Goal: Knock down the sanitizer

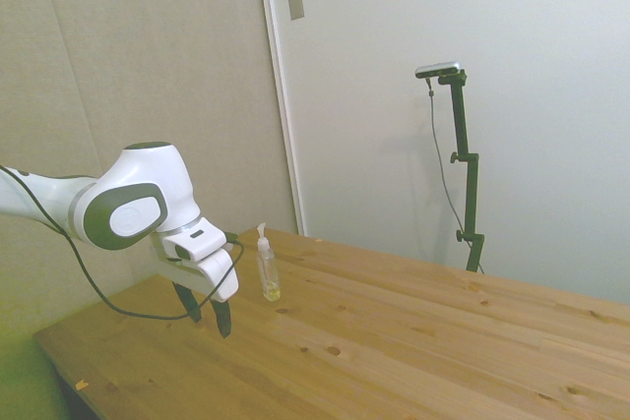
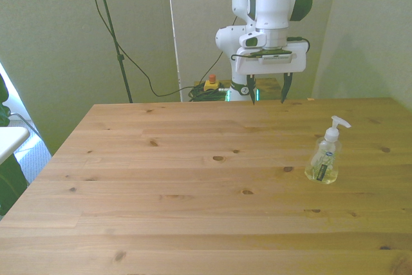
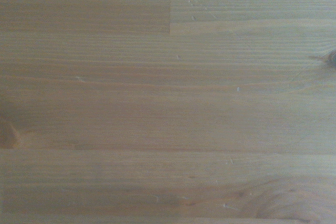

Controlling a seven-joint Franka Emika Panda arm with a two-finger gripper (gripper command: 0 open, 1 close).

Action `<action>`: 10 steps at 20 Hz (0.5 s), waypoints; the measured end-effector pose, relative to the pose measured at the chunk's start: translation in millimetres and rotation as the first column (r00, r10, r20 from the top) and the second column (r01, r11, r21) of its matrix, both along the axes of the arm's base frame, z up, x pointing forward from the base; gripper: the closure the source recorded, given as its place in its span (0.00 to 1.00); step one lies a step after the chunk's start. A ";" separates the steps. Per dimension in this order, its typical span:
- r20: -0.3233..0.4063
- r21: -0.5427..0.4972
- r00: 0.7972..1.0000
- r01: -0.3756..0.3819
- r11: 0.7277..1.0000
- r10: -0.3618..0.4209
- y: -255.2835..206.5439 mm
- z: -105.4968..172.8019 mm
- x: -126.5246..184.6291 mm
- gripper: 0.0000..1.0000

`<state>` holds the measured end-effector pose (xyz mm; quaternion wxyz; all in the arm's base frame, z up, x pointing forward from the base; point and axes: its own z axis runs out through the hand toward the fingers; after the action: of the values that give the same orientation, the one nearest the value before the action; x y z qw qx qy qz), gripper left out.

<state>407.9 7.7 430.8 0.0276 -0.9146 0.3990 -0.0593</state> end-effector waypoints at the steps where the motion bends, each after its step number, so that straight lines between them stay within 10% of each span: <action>1: -0.001 0.000 1.000 0.000 1.000 0.000 0.0 -0.6 0.2 0.00; 10: 0.020 -0.027 0.999 0.040 0.999 -0.040 39.1 14.9 50.3 0.00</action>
<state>458.2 46.8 445.7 0.0178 -0.9061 0.4161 -0.0741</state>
